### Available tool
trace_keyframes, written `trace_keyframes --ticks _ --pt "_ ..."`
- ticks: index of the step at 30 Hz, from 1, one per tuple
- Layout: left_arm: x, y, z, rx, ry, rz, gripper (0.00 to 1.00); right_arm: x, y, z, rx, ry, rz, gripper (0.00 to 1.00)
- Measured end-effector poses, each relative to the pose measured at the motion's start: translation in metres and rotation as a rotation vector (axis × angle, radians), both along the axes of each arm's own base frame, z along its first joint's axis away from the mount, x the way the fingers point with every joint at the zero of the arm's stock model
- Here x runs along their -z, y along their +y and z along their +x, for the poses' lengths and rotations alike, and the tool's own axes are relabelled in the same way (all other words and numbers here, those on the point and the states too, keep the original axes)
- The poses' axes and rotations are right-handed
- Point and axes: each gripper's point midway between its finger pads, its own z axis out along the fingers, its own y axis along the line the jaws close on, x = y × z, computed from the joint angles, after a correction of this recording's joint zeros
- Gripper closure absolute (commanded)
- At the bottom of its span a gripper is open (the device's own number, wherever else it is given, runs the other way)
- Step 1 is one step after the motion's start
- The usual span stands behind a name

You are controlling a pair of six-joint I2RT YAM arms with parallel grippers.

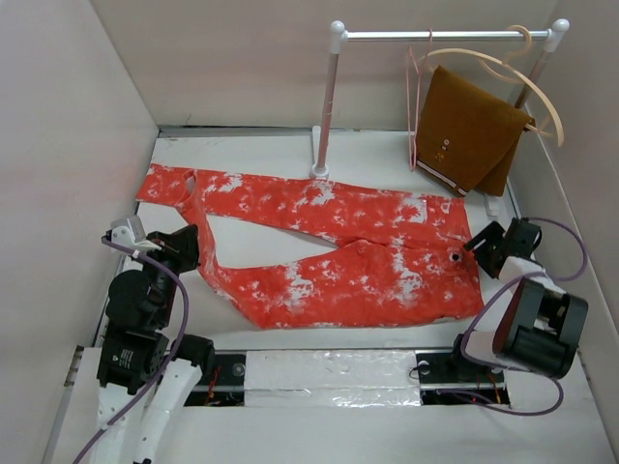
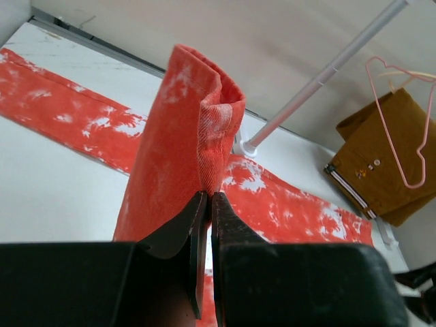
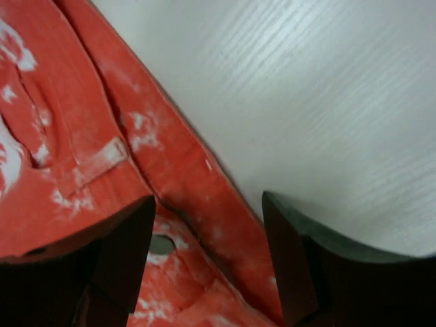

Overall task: Place the trousers on the hanger
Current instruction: Fold the trousers at the center of the board.

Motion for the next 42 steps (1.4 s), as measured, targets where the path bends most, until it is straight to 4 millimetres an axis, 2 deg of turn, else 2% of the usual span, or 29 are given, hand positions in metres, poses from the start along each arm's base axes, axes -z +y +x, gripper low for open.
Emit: trace_keyframes --ticks 3,4,5,7,8,11,16,22,24,25,26,27,28,30,32,34,38,40,42 --pt "-0.001 -0.007 -0.003 0.04 -0.008 0.017 1.0 -0.003 0.002 0.021 -0.054 -0.032 0.043 0.36" --pt "-0.001 -0.009 -0.004 0.053 -0.011 0.022 1.0 0.001 0.005 0.025 -0.075 -0.032 0.062 0.41" --pt "-0.001 -0.011 -0.005 0.063 -0.013 0.025 1.0 0.001 0.006 0.029 -0.091 -0.042 0.075 0.55" --pt "-0.002 -0.014 -0.008 0.079 -0.02 0.028 1.0 0.005 0.009 0.035 -0.118 -0.047 0.099 0.74" --pt "-0.003 -0.015 -0.01 0.085 -0.024 0.029 1.0 0.007 0.01 0.037 -0.129 -0.052 0.115 0.93" --pt "-0.005 -0.016 -0.014 0.097 -0.037 0.029 1.0 0.013 0.016 0.046 -0.154 -0.078 0.17 1.0" --pt "-0.004 -0.017 -0.016 0.107 -0.038 0.029 1.0 0.009 0.034 0.069 -0.212 -0.105 0.218 1.0" --pt "-0.001 -0.015 -0.016 0.096 -0.025 0.034 1.0 0.002 0.059 0.103 -0.288 -0.047 0.2 0.99" --pt "0.0 -0.015 -0.017 0.095 -0.021 0.036 1.0 -0.007 0.059 0.103 -0.289 -0.038 0.167 0.66" --pt "0.0 -0.015 -0.017 0.095 -0.021 0.036 1.0 -0.01 0.055 0.098 -0.278 -0.023 0.138 0.36" --pt "0.0 -0.015 -0.017 0.095 -0.021 0.036 1.0 -0.021 0.052 0.098 -0.261 -0.039 0.116 0.27" --pt "0.0 -0.015 -0.017 0.095 -0.021 0.036 1.0 -0.03 0.048 0.095 -0.252 -0.048 0.082 0.22" --pt "0.0 -0.015 -0.017 0.095 -0.021 0.036 1.0 -0.04 0.044 0.091 -0.233 -0.062 0.054 0.21" --pt "0.0 -0.015 -0.017 0.095 -0.021 0.036 1.0 -0.056 0.039 0.084 -0.212 -0.096 0.009 0.24" --pt "0.0 -0.015 -0.017 0.097 -0.021 0.036 1.0 -0.06 0.038 0.068 -0.181 -0.116 -0.019 0.27" --pt "0.0 -0.016 -0.017 0.101 -0.022 0.035 1.0 -0.049 0.039 0.039 -0.132 -0.096 -0.027 0.3" --pt "-0.001 -0.018 -0.019 0.115 -0.029 0.033 1.0 -0.01 0.04 -0.028 0.001 0.023 -0.019 0.33" --pt "-0.002 -0.02 -0.02 0.126 -0.031 0.032 1.0 -0.007 0.038 -0.046 0.057 0.042 -0.024 0.33" --pt "-0.002 -0.023 -0.021 0.138 -0.032 0.031 1.0 -0.018 0.034 -0.052 0.099 0.01 -0.038 0.33"
